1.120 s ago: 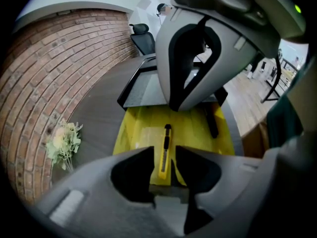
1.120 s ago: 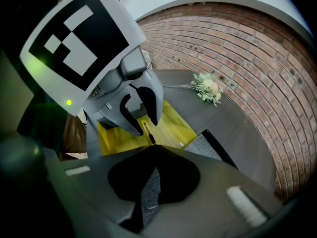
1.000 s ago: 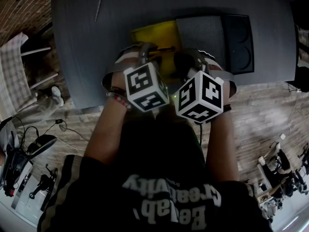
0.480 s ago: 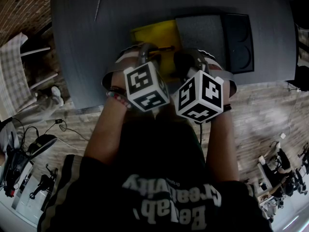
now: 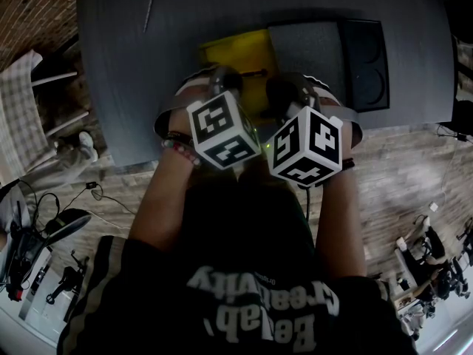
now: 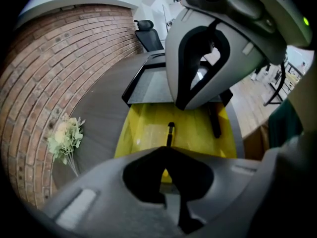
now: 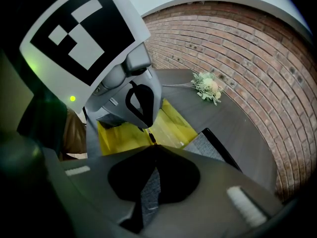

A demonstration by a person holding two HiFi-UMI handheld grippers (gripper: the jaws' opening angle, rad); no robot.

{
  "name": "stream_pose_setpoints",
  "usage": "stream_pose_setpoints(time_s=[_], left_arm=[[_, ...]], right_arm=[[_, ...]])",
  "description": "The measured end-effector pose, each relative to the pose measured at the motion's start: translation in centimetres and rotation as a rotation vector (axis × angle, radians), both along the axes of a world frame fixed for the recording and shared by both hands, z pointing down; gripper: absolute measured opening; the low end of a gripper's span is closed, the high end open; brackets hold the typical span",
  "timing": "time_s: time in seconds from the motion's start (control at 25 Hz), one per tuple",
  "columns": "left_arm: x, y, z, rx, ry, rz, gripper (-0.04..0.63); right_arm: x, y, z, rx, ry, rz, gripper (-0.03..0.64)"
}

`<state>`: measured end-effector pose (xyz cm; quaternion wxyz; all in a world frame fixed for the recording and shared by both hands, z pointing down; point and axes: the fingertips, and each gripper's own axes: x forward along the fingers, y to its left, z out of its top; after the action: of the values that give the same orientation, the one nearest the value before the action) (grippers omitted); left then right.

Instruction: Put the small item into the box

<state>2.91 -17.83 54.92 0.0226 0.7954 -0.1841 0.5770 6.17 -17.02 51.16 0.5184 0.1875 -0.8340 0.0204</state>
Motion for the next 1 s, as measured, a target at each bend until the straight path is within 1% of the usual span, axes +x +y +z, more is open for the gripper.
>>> stream_pose_setpoints(time_s=[0.16,0.44,0.68,0.8,1.0], left_arm=[[0.1,0.1,0.0,-0.005,0.004,0.01,0.003],[-0.5,0.4,-0.6,-0.01,-0.003,-0.013,0.003],[-0.8,0.4,-2.5,0.012,0.001,-0.036,0.003],[-0.9,0.4,-3.8,0.026,0.019,-0.048,0.003],[0.1,0.9,-5.9,0.052,0.034,-0.077,0.003]], right_arm=[[-0.2,-0.2,-0.2,-0.006,-0.028,0.022,0.006],[-0.1,0.0,-0.5,-0.001,-0.048,0.033,0.006],[-0.4,0.0,-2.3,0.024,-0.068,0.032,0.006],[-0.6,0.2,-3.3,0.038,-0.076,0.029,0.006],[0.5,0.8,-5.0,0.06,-0.091,0.024,0.006]])
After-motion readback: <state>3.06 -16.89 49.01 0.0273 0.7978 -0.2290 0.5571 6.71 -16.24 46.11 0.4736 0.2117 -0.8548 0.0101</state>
